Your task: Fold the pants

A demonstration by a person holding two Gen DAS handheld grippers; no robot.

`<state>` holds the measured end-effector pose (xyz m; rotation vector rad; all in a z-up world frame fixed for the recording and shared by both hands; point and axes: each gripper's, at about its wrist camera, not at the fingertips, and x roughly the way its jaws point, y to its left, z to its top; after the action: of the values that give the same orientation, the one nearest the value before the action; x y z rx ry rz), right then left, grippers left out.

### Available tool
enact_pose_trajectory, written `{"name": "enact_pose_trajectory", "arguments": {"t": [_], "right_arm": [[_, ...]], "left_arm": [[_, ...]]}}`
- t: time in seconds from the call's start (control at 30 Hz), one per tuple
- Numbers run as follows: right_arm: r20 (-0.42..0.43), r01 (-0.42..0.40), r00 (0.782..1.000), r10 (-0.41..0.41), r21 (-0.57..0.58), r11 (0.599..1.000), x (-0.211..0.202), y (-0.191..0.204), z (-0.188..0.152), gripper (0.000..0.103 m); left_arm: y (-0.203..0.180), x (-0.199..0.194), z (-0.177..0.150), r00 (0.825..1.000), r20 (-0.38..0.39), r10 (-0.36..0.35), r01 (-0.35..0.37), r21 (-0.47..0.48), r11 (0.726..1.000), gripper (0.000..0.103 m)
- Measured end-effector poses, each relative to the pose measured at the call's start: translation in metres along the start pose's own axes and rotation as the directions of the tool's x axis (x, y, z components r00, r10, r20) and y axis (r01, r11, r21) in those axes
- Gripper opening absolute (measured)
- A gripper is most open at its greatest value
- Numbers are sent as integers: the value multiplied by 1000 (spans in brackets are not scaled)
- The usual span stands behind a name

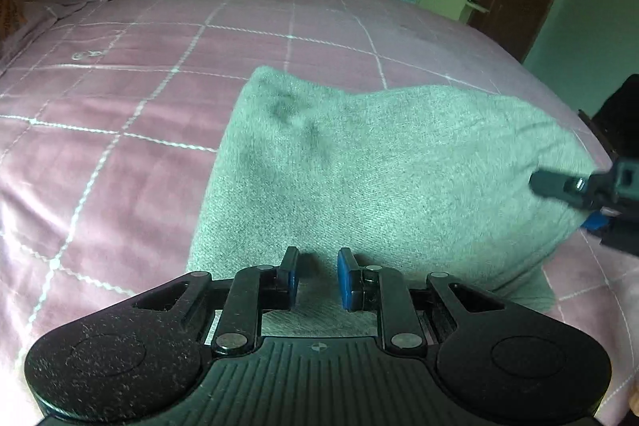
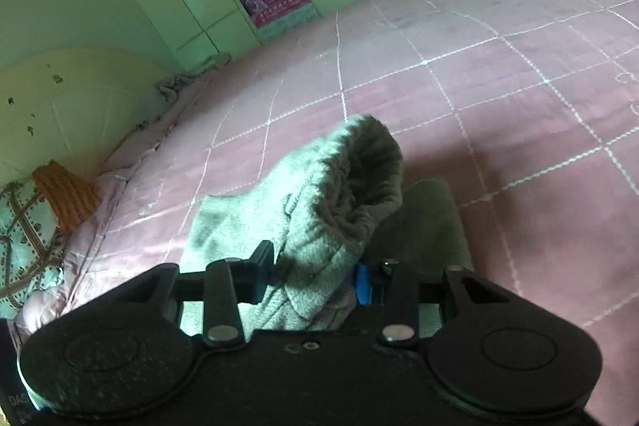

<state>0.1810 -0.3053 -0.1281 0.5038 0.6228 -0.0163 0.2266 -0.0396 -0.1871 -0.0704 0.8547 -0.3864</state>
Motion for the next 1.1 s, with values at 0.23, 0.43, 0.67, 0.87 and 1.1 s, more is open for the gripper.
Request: {"name": "enact_pose_trajectory", "arguments": {"t": [0.23,0.43,0.67,0.87,1.1], "right_arm": [[-195,84,979,-60,115,990,23,-59,-15,55],[12,149,989,-148,-72,986,-20,-26,2,58],[17,154,987,-159,-373,915,17,27,3,37],[-33,246,957,-289,-441,863,50,-11,-37,37],[-22,249,958,-286,-432,867,46,-5,-41,38]], "left_arm": [[-6,12,-4,999,-47,22,-21,26,999,20],[-2,0,9,999,-15,31,-31,2,1000,20],[-8,16,-5,996,-70,63,-60,41,997,20],[-1,18,-7,996,-88,11,-13,-16,1000,20],[-3,17,-11,997,-73,22,-22,-12,1000,20]]}}
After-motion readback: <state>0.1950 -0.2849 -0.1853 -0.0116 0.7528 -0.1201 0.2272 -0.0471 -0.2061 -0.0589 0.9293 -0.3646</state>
